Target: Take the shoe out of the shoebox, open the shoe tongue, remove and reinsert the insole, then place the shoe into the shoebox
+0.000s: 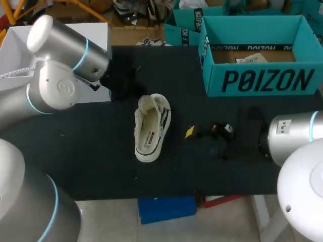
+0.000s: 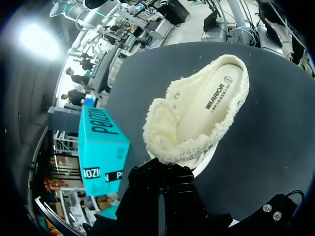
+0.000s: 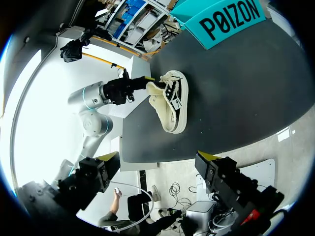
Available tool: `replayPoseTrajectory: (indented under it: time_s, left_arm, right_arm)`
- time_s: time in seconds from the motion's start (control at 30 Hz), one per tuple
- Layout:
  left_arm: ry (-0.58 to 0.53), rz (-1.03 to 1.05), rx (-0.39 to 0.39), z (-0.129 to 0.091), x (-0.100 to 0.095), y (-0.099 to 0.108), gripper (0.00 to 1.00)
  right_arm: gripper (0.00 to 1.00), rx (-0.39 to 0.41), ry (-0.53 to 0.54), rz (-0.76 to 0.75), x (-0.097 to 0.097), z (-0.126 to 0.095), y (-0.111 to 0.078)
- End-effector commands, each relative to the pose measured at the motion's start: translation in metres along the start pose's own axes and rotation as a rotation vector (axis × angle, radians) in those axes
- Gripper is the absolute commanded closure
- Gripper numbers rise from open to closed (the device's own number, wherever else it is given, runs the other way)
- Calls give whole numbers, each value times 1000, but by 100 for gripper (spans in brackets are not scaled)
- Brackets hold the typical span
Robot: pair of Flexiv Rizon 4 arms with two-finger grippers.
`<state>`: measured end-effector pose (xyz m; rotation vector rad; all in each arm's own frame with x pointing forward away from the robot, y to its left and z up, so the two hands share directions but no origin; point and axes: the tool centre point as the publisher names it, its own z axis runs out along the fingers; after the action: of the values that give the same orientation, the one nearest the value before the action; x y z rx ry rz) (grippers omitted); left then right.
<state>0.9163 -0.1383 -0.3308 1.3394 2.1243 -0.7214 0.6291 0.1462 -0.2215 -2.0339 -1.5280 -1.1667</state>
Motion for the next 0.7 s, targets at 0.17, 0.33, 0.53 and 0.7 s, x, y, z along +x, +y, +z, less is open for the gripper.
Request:
replayPoseTrajectory:
  time_s: [0.17,0.33,0.53,0.7]
  left_arm:
    - [-28,-11,31,-3,7,-14,100]
    - [-30,-31,44,-5,24,-25,100]
    - [-28,-43,54,-6,37,-34,100]
    - [-24,-44,61,-6,42,-41,100]
  right_arm:
    - [0,14,204,13,-7,-1,0]
    - [0,14,204,13,-7,-1,0]
    - [0,14,204,13,-7,-1,0]
    - [0,14,204,13,-7,-1,0]
